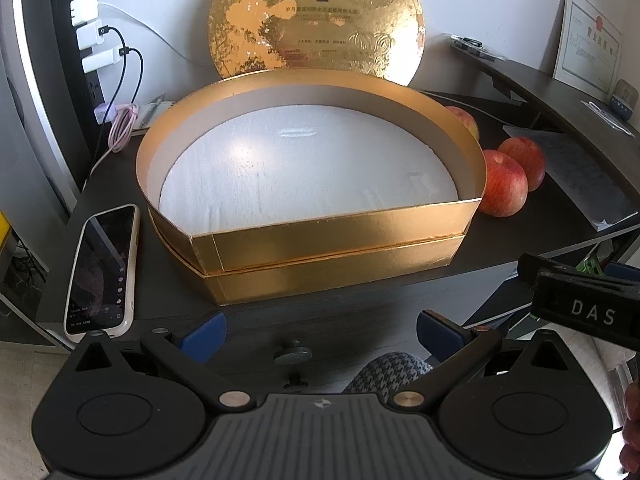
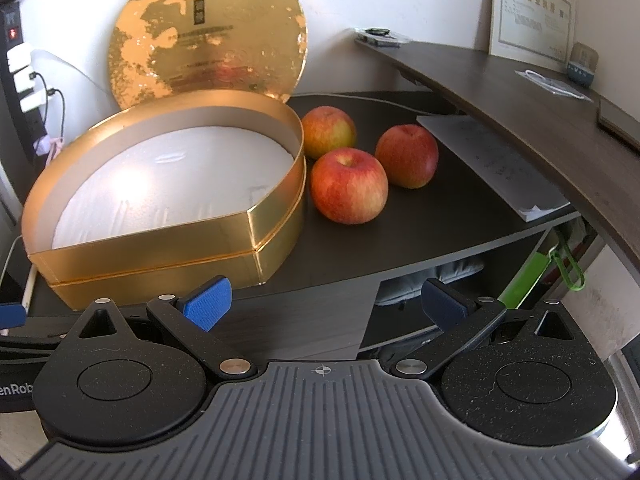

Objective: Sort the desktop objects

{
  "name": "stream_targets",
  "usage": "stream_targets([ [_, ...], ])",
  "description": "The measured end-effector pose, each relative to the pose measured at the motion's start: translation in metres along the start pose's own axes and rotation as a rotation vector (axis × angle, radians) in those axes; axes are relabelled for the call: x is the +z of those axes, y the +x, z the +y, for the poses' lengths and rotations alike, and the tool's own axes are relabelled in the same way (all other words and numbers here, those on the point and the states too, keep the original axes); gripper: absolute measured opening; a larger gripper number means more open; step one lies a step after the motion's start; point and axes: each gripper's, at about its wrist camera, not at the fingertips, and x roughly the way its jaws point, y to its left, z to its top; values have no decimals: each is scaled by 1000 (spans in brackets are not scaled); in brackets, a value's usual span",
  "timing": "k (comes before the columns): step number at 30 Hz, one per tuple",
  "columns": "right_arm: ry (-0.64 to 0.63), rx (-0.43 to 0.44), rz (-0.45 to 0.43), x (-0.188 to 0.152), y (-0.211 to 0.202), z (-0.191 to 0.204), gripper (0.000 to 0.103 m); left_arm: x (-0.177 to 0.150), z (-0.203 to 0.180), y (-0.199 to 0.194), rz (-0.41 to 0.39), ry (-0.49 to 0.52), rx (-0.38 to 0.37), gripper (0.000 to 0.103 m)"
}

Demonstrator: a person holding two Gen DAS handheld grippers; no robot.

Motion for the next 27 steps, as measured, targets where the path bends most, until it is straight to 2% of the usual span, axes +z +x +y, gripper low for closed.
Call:
stream_targets([
  [4, 19, 41, 0, 1, 5, -6, 103, -1, 1, 5, -4, 6, -36, 103],
  [7, 28, 55, -32, 2, 8, -9, 103, -2, 3, 7, -27, 10, -79, 103],
  [11, 59, 69, -66, 3, 12, -16, 103, -4, 5, 7, -26, -6, -94, 103],
  [17, 90, 72, -93, 4, 21, -28, 103, -10, 14, 9, 27, -53, -107, 103],
  [23, 112, 72, -117, 4, 31, -39, 103, -13, 17, 14, 86, -70, -184, 103],
  [27, 127, 83, -134, 4, 36, -46, 103, -14, 17, 15, 66, -84, -219, 103],
])
